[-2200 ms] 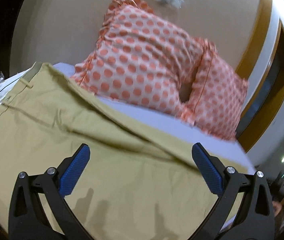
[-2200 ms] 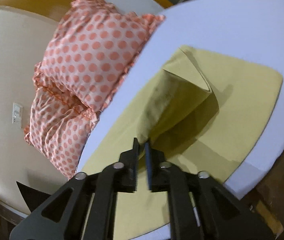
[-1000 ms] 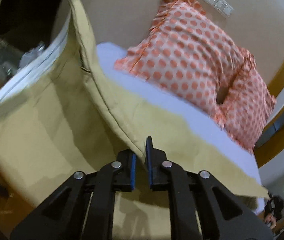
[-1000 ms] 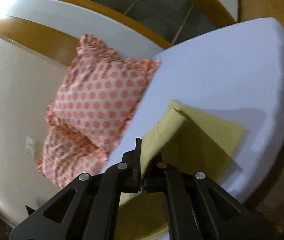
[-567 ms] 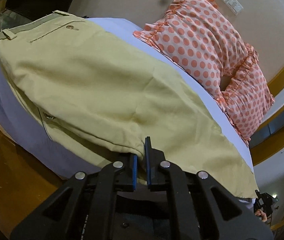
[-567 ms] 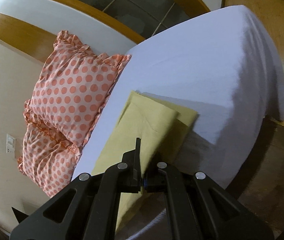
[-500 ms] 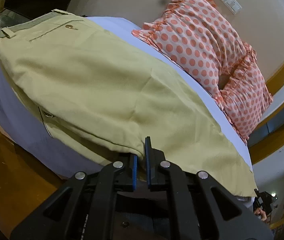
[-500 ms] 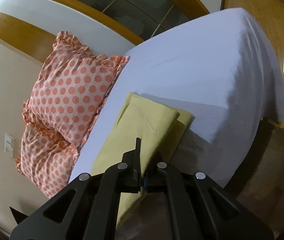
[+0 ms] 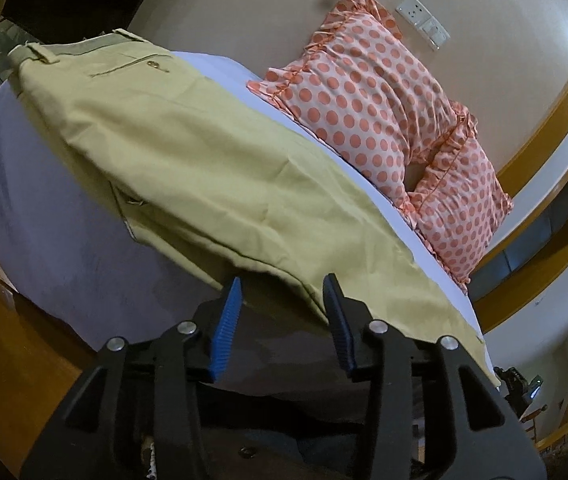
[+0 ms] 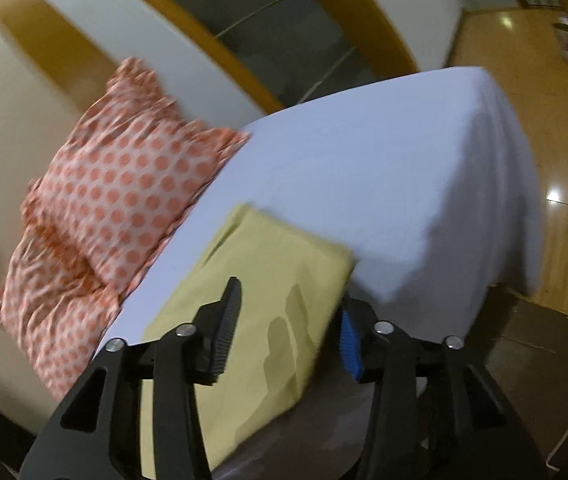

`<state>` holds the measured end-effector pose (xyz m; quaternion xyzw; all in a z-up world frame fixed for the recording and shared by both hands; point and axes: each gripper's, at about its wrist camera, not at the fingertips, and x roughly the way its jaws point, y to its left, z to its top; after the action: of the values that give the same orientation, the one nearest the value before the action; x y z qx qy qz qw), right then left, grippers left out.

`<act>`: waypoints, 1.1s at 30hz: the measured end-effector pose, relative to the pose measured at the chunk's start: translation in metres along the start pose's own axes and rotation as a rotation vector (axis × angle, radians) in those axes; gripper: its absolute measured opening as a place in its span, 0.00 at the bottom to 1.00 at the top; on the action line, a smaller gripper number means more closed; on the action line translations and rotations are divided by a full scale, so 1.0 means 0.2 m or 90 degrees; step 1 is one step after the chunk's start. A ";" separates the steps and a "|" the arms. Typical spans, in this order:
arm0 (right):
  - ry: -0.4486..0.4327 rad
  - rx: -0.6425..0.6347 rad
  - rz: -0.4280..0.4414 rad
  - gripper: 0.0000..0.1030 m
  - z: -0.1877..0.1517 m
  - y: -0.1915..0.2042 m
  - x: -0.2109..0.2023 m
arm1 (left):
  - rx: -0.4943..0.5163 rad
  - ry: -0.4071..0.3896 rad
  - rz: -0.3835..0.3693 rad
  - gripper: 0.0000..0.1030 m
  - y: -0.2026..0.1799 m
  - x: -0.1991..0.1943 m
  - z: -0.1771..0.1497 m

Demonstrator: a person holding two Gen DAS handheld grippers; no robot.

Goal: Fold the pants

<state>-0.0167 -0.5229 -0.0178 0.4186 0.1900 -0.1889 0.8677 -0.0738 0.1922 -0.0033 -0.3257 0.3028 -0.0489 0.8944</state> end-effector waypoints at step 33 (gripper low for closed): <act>0.423 -0.548 0.453 0.71 -1.36 1.51 -0.02 | 0.114 -0.048 0.055 0.78 0.00 -0.15 -0.04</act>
<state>0.0794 -0.1303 0.0254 0.1067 0.3570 0.3426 0.8624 -0.1021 0.1964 0.0071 -0.2326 0.2772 -0.0251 0.9319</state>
